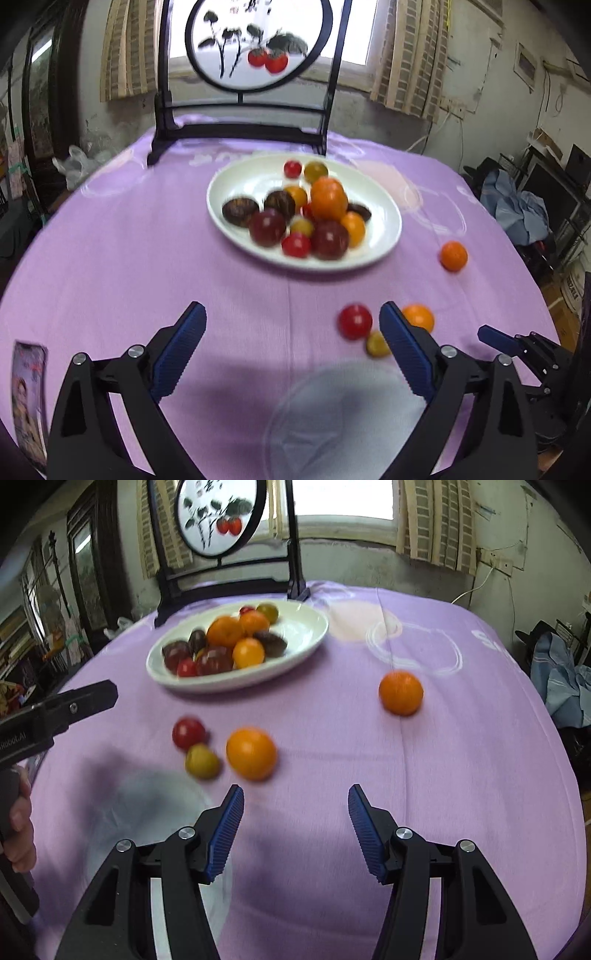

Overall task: Organize fruits
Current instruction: 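Grasp an orange with the right gripper while the left grasps a red tomato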

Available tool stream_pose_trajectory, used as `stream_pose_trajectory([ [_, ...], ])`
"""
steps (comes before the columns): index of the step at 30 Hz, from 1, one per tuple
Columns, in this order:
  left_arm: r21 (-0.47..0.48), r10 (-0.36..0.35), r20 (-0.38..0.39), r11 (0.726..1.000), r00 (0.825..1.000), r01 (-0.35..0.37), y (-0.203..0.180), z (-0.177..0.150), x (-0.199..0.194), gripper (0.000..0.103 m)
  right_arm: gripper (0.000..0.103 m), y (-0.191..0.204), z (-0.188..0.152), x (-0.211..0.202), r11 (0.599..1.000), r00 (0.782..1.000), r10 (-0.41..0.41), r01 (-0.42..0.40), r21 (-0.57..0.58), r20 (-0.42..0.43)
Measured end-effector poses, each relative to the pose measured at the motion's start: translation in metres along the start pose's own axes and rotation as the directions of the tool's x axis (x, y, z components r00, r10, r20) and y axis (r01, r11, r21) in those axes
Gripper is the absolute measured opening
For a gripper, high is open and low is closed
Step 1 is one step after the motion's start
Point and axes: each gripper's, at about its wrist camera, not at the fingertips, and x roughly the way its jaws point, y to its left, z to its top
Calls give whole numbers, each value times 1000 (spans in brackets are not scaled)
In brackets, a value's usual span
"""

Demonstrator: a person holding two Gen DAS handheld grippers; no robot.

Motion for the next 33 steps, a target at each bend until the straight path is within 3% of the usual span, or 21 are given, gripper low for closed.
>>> stream_pose_trajectory([
  [8, -19, -20, -65, 1000, 998, 19, 16, -21, 21, 92, 60, 20, -12, 20, 997, 997, -42, 38, -74, -57],
  [17, -26, -33, -99, 999, 995, 30, 23, -17, 36, 92, 61, 22, 21, 49, 999, 998, -38, 37, -22, -55],
  [19, -14, -31, -107, 999, 994, 29, 22, -17, 37, 92, 58, 26, 27, 55, 998, 997, -50, 48, -31, -53],
  [21, 6, -24, -108, 1000, 994, 24, 18, -19, 39, 92, 40, 27, 31, 57, 999, 998, -38, 37, -31, -42],
  [22, 17, -21, -109, 1000, 994, 23, 17, -19, 39, 92, 38, 26, 31, 57, 999, 999, -24, 23, -25, -38],
  [33, 115, -6, -98, 993, 995, 18, -3, -29, 43, 92, 38, 0, 5, 29, 999, 999, 8, -5, 49, -50],
])
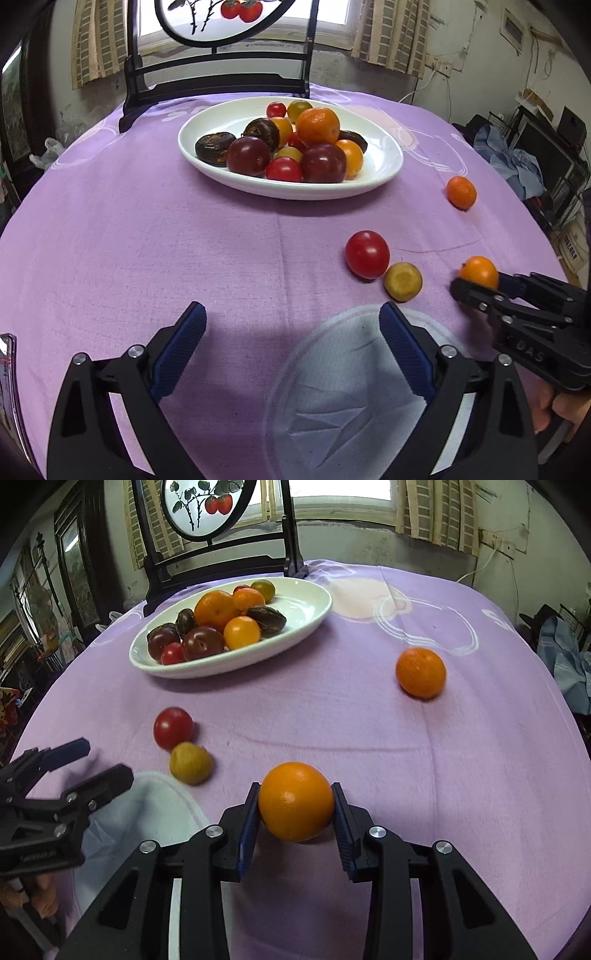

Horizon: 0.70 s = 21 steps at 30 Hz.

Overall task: Organize fruits
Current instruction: 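Grasp an orange with the right gripper while the left grasps a red tomato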

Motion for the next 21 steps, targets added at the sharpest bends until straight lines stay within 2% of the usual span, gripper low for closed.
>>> stream_pose_trajectory([
  [3, 26, 7, -23, 1000, 1000, -6, -6, 0, 8, 90, 38, -2, -8, -5, 1000, 1000, 8, -8, 0, 1],
  [5, 39, 15, -47, 999, 999, -13, -10, 0, 15, 85, 38, -3, -10, -6, 1000, 1000, 15, -15, 3, 0],
  [9, 82, 34, -53, 996, 998, -29, -22, 5, 22, 84, 38, -3, -10, -6, 1000, 1000, 26, -26, 3, -1],
  [13, 103, 37, -49, 994, 998, -32, -30, 14, 29, 79, 38, -4, -9, -6, 999, 999, 37, -37, 2, -4],
  [16, 121, 35, -45, 992, 998, -29, -37, 22, 35, 71, 38, -5, -9, -6, 999, 999, 42, -42, 2, -5],
  [18, 128, 3, -43, 992, 999, 3, -41, 27, 37, 61, 38, -5, -9, -6, 999, 999, 42, -42, 0, -5],
  [19, 131, -16, -43, 991, 999, 21, -42, 29, 38, 49, 38, -5, -9, -6, 999, 999, 41, -41, -1, -5],
  [21, 150, -23, -36, 988, 999, 28, -47, 31, 37, 38, 38, -4, -9, -6, 999, 999, 38, -38, -8, -5],
])
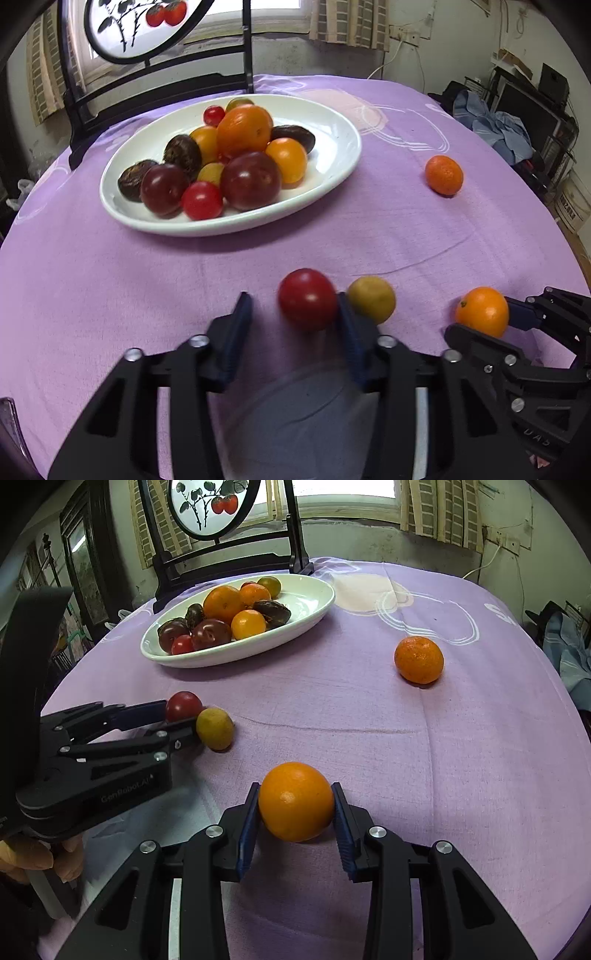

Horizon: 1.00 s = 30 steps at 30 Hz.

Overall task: Organize fruits
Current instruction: 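Grasp an orange with the right gripper while the left grasps a red tomato, then lower the orange and tomato into the plate and open both grippers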

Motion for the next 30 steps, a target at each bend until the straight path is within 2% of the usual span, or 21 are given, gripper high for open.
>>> stream_pose_trajectory([
  [1, 10, -6, 0, 1000, 1000, 5, -2, 1, -1, 29, 38, 0, 0, 0, 1000, 1000, 0, 0, -1, 0],
  [8, -42, -48, -22, 998, 999, 47, 9, -6, -21, 29, 38, 4, 0, -5, 1000, 1000, 0, 0, -4, 22],
  [18, -33, -32, 40, 999, 999, 34, 35, -9, -68, 29, 38, 24, 13, -31, 999, 993, 33, -28, -45, 111],
  [24, -33, -3, 112, 999, 994, 6, 45, 12, -91, 29, 37, 36, 44, -37, 995, 987, 30, -15, -97, 155],
  [30, -52, 46, 143, 998, 989, -39, 57, 47, -86, 29, 37, 47, 90, -36, 991, 977, 29, -2, -131, 209],
])
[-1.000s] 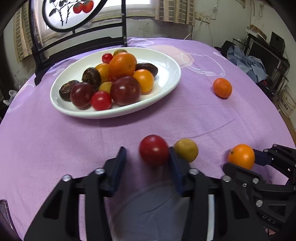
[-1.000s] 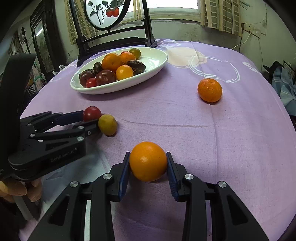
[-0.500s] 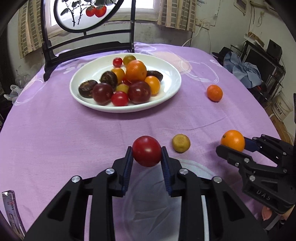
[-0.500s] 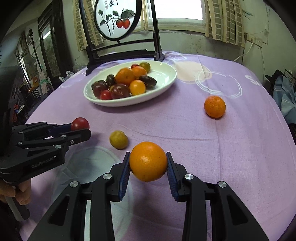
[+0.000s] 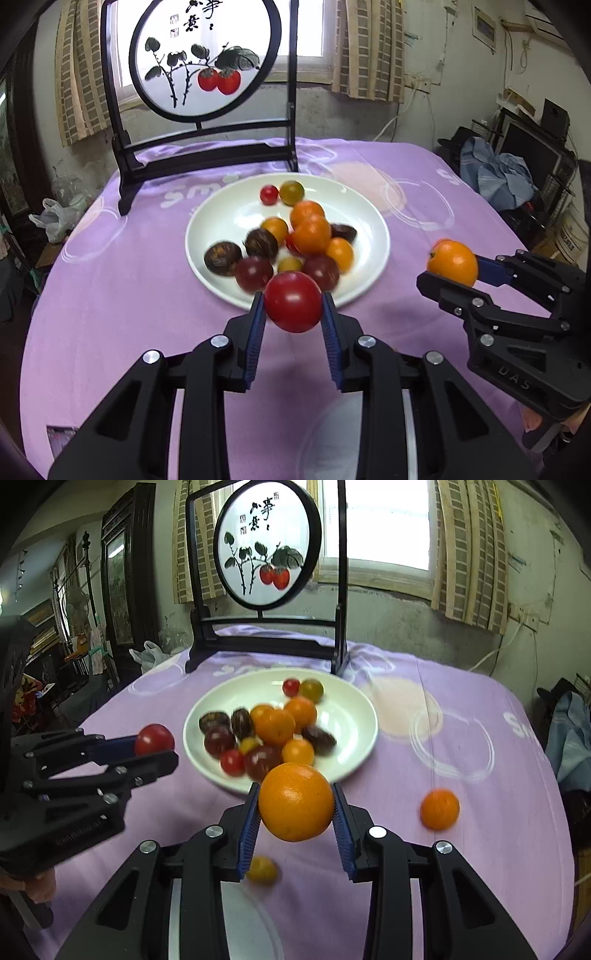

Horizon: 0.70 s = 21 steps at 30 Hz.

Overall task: Organize fruits
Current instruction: 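Lower the orange and tomato into the plate and open both grippers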

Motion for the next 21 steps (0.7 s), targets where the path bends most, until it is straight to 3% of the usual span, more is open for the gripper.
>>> stream_pose_trajectory([
  [10, -98, 78, -28, 992, 997, -80, 29, 46, 59, 29, 37, 5, 59, 61, 1000, 1000, 5, -5, -1, 14],
  [19, -176, 119, -104, 975, 987, -136, 49, 59, 108, 29, 39, 4, 69, 117, 999, 998, 1, 2, 48, -58],
  [21, -198, 122, -109, 970, 987, -142, 53, 59, 111, 38, 47, 0, 68, 118, 997, 999, -3, 7, 73, -52],
])
